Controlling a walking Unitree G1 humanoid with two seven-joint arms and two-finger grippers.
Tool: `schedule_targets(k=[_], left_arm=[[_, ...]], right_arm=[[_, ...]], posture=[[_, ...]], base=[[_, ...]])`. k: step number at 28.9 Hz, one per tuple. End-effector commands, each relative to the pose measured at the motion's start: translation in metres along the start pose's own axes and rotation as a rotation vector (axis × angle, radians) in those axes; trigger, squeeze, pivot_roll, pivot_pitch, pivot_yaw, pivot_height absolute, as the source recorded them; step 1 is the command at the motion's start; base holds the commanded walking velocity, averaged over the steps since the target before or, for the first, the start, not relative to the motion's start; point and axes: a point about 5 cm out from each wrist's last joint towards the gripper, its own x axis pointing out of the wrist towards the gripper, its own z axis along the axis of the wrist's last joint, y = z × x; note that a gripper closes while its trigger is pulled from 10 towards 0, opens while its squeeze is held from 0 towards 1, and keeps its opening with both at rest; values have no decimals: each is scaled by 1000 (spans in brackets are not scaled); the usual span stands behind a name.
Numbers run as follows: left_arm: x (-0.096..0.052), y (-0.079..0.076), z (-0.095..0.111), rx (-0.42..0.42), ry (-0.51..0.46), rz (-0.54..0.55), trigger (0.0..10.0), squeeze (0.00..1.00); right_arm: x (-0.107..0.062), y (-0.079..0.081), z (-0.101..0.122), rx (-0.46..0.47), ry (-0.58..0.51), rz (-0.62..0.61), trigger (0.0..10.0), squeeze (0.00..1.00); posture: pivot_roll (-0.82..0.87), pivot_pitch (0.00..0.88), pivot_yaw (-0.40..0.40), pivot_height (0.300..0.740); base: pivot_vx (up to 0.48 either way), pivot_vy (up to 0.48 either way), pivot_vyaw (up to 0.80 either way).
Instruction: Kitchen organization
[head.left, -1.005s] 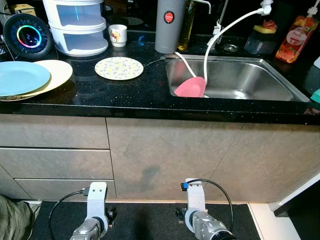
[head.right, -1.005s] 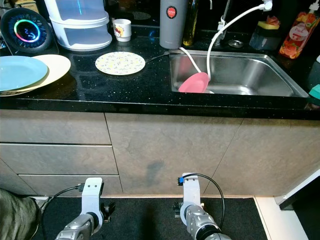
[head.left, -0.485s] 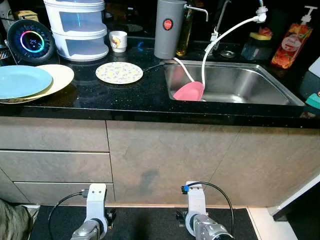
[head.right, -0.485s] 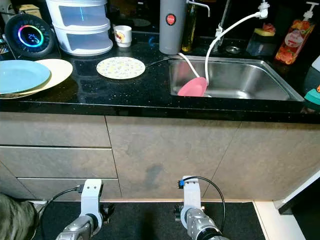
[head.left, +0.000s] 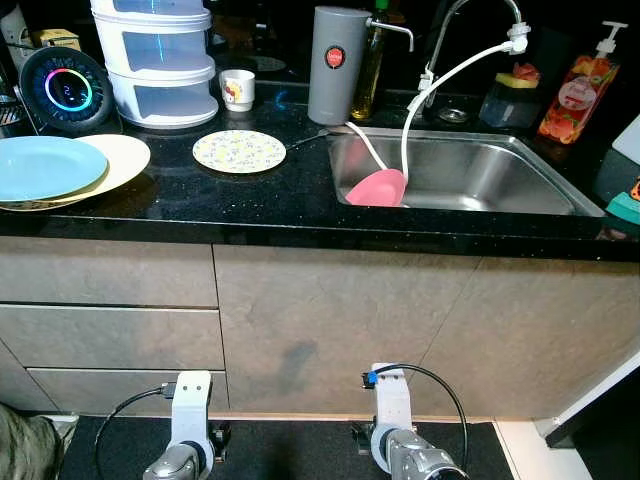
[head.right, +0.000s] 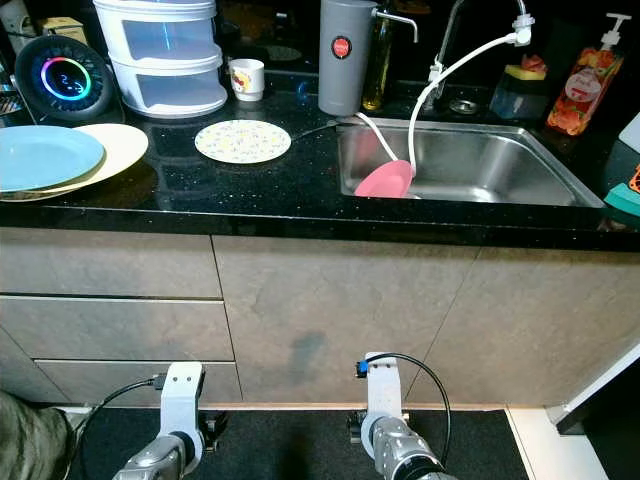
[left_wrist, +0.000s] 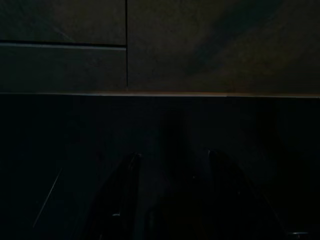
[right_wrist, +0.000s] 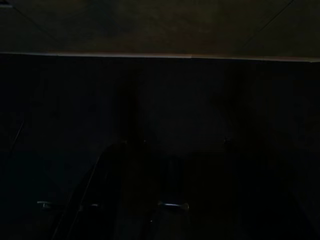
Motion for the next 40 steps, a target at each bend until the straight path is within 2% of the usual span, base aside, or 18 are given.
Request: schedule_targets(k=[1, 27, 40], left_arm=[[-1, -3, -10, 2, 31, -4, 10000, 0], [-3, -4, -15, 10, 39, -8, 10000, 0], [-1, -1, -5, 21, 28, -9, 10000, 0]], right_arm=[[0, -3, -10, -2, 31, -9, 10000, 0], [-1, -2, -13, -28, 37, -6, 10000, 0], [0, -1, -6, 24, 27, -15, 10000, 0]], posture=[[16, 46, -56, 740], [14, 31, -58, 740], [23, 139, -28, 740]], base=[[0, 0, 0], [0, 0, 0], [0, 0, 0]])
